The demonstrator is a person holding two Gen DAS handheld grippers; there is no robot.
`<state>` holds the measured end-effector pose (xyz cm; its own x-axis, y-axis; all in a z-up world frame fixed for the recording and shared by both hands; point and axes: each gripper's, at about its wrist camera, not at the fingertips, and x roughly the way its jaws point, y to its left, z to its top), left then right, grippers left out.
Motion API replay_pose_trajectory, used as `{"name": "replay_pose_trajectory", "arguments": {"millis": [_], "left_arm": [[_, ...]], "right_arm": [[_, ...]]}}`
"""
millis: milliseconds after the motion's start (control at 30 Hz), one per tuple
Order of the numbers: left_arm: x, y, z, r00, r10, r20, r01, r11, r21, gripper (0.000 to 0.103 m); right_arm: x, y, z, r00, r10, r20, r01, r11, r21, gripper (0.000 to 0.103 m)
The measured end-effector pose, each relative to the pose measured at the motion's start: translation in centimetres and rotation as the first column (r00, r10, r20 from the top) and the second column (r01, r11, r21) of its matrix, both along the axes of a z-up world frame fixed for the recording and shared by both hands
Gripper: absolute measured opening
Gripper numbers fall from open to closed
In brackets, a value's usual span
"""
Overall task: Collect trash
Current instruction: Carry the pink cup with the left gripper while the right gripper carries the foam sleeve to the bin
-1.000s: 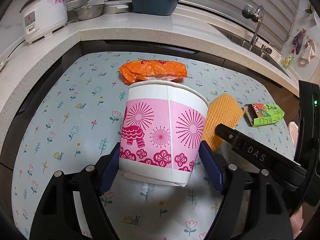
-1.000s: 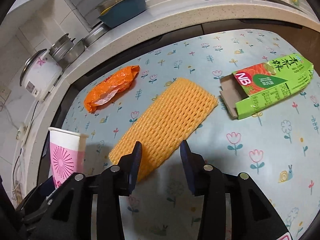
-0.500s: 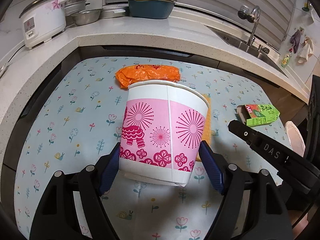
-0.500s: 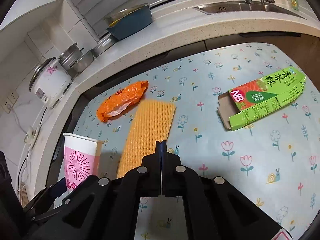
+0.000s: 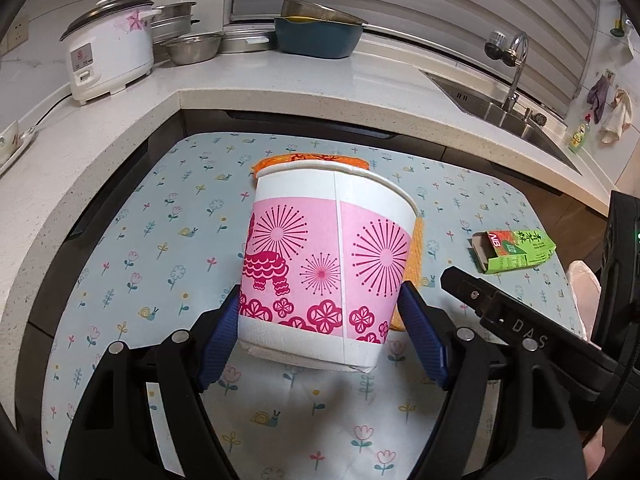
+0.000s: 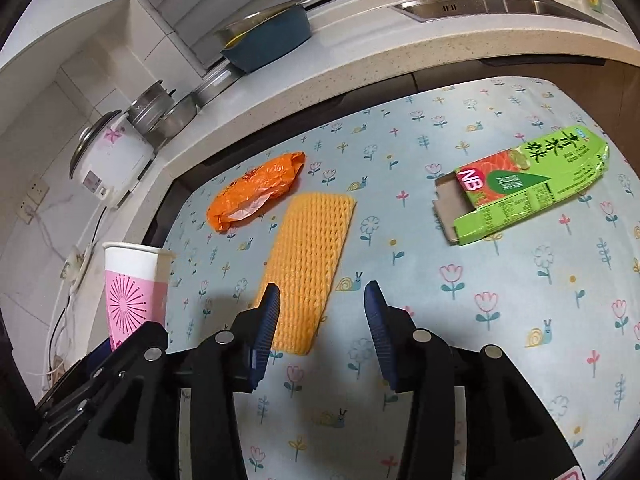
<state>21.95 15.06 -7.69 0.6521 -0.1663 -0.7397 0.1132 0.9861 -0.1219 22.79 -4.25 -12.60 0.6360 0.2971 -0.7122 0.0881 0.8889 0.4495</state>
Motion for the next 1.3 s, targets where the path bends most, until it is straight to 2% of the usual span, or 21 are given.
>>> {"name": "replay_pose_trajectory", "arguments": {"millis": [233,333,400,467,533,667,833,1000,1300], "left_arm": [[1.1,2.3,-1.1,0.999,0.032,-0.012,-0.032,0.999,0.024,0.073],[1.5,3.0,-1.4,0.999,0.042,-0.018,-0.042,0.999,0.026,0.073],[1.6,3.2,-1.6,0.999,0.044,-0.023,-0.044,0.999,0.025,0.073],[1.5,3.1,-1.6,0.999,0.042,-0.023,-0.041,0.999,0.024,0.073],[1.3,2.7,-1.3,0.999,0.035,-0.018,-0.034,0.999,0.025,0.073],[0.7,1.4,-0.4,1.0,0.013,-0.004,-0.013,1.0,0.017,0.073],[-0.5,-1.9,0.9,0.999,-0.04,0.019,0.04,0.999,0.017,0.073],[-2.0,-6.3,2.2,0.993,-0.109,0.041,0.109,0.994,0.019,0.073],[-5.7,-15.9,3.7,0.964,-0.26,0.062,0.259,0.966,0.019,0.073]], "right_arm": [[2.6,3.5,-2.8,0.998,0.034,-0.057,-0.035,0.999,-0.02,0.053],[2.9,4.4,-3.2,0.999,0.026,-0.04,-0.029,0.998,-0.055,0.053],[3.1,5.0,-3.2,0.999,0.029,-0.038,-0.033,0.995,-0.095,0.041],[3.3,5.1,-3.3,0.998,0.043,-0.047,-0.047,0.994,-0.098,0.017],[3.1,4.8,-3.1,0.998,0.042,-0.043,-0.045,0.995,-0.087,0.01],[1.7,3.6,-1.8,0.999,0.038,-0.006,-0.039,0.995,-0.09,0.01],[-0.6,0.8,0.7,0.999,0.002,0.049,0.002,0.996,-0.086,0.01],[-3.8,-3.9,2.6,0.994,-0.067,0.086,0.074,0.994,-0.082,0.01],[-9.8,-13.5,4.6,0.97,-0.214,0.117,0.223,0.972,-0.073,0.01]]}}
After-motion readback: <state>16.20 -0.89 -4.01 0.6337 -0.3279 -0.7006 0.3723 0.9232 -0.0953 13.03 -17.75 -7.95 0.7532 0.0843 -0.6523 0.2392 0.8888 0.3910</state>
